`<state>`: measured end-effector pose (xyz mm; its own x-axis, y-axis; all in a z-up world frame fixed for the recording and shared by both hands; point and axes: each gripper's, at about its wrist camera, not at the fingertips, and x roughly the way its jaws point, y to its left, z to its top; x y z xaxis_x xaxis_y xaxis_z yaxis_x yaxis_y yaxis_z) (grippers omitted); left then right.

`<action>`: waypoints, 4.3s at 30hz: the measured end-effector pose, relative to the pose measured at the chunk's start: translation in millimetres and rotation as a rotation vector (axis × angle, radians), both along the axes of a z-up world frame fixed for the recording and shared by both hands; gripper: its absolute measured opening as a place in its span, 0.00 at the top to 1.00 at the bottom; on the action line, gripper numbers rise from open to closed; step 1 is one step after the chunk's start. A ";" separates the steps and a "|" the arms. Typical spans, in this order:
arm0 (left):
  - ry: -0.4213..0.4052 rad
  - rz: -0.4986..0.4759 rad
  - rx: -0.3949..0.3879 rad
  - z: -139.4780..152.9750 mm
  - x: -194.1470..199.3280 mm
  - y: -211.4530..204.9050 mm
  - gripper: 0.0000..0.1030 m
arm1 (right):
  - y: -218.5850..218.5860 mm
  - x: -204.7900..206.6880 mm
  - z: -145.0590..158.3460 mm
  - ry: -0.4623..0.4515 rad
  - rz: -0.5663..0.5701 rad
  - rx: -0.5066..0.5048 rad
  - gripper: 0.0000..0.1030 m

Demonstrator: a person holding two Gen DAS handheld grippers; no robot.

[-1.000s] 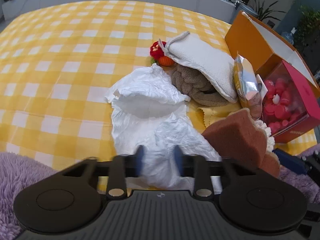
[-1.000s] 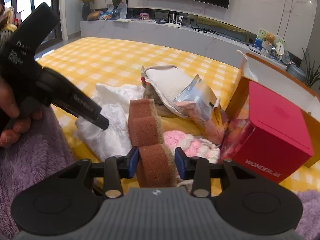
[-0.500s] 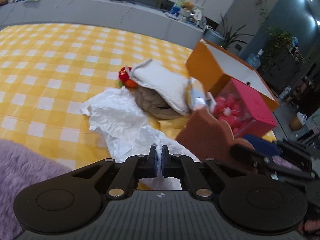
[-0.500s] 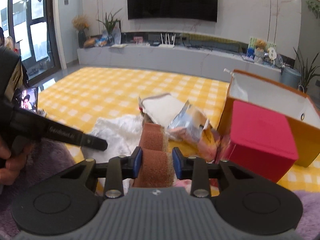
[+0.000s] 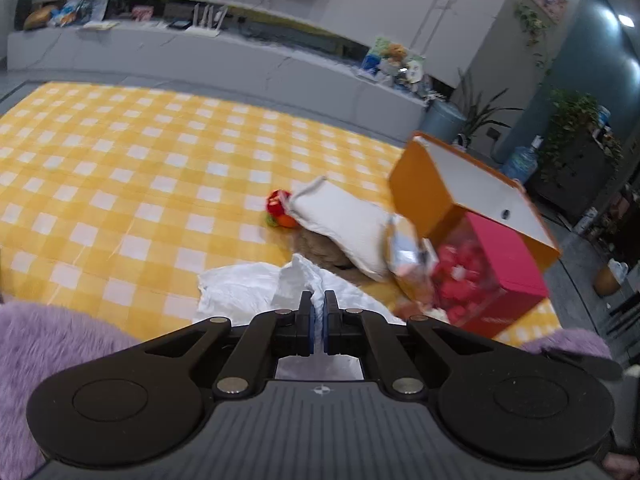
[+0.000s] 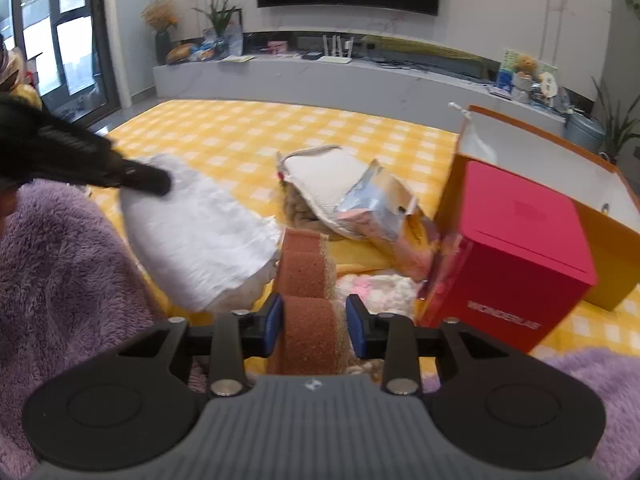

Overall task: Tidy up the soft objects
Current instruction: 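Grasp the crumpled white cloth with the left tool while the right tool holds the sponge, then carry the cloth and sponge over the orange box and open both tools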

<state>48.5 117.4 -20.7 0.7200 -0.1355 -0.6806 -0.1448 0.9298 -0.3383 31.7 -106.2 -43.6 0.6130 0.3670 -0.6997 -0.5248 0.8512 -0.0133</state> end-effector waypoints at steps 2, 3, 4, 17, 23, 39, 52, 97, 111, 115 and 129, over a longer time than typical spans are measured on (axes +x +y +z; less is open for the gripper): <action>0.019 0.015 0.033 -7.6 9.0 1.4 0.96 | 3.5 3.4 -3.5 0.015 0.009 0.001 0.67; 0.031 0.026 0.054 -11.4 11.4 1.9 0.96 | 5.0 5.0 -5.3 0.023 0.011 0.001 0.67; 0.043 0.038 0.075 -14.4 14.5 2.0 0.96 | 6.1 6.3 -7.3 0.031 0.013 -0.001 0.67; 0.093 0.132 0.125 -22.8 46.9 23.7 0.96 | 28.5 22.4 18.1 -0.064 0.051 0.037 0.69; 0.209 0.131 0.107 -40.7 61.8 33.0 0.90 | 46.7 43.0 -2.3 -0.029 0.051 0.030 0.69; 0.320 0.021 0.077 -19.0 47.3 47.4 0.16 | 45.4 49.1 -12.1 0.021 0.049 0.029 0.69; 0.517 0.040 0.069 -70.6 87.4 35.6 0.17 | 42.8 49.9 -15.3 0.031 0.041 0.028 0.69; -0.014 -0.103 0.058 71.4 46.0 -46.5 0.85 | -48.2 30.9 67.9 -0.163 -0.101 0.248 0.69; -0.194 -0.323 0.072 117.0 164.0 -154.6 0.85 | -161.5 120.5 119.6 -0.292 -0.362 0.229 0.69; -0.196 -0.358 0.051 103.1 202.4 -181.8 0.85 | -199.2 155.3 115.6 -0.267 -0.455 0.210 0.69; 0.022 -0.526 0.097 -3.6 310.6 -270.0 0.85 | -251.7 245.5 48.7 -0.119 -0.507 0.052 0.69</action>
